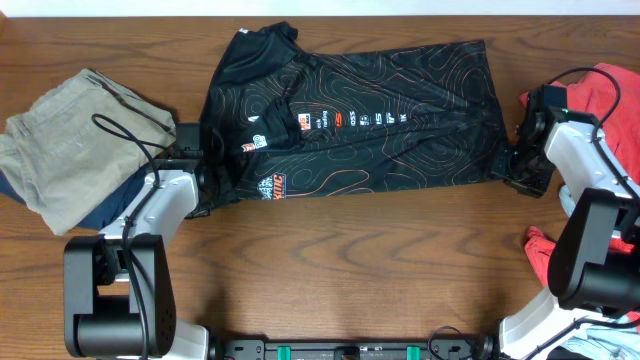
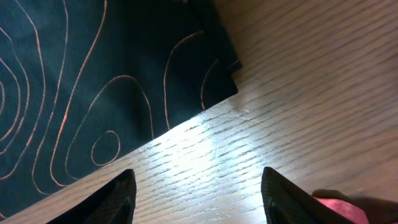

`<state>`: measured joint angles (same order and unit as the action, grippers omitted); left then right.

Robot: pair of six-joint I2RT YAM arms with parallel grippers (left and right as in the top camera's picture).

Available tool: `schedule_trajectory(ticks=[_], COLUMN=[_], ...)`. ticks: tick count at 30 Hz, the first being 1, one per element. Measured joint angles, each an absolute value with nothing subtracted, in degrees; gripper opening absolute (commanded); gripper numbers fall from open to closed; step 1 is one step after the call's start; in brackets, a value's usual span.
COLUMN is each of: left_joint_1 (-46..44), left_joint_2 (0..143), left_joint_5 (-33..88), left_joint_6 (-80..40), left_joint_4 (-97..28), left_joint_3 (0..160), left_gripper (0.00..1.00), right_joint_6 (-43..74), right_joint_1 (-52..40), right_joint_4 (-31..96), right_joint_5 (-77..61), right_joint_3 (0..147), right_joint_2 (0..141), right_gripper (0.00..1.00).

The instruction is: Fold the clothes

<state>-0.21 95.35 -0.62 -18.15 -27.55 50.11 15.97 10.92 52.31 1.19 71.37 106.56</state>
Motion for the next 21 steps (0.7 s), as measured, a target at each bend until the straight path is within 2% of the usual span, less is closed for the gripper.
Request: schedule_trajectory(ticks=[10, 21], left_joint_1=[-0.1, -0.1], left_joint_2=[95.4, 95.4], left_joint_5=[-2.1, -2.2], left_joint_6=[-18.1, -18.1], left_joint_4=[-30.6, -31.6], left_joint_3=[50.1, 50.1], left_gripper=[0.06, 0.06], right_joint_6=[12.9, 12.6], right_joint_1=[12.3, 12.3], right_joint_4=[49.1, 45.4], right_joint_5=[-4.2, -1.2], right_joint_3=[71.4, 71.4], right_joint_2=[103.6, 108.0], right_gripper=[0.69, 0.66])
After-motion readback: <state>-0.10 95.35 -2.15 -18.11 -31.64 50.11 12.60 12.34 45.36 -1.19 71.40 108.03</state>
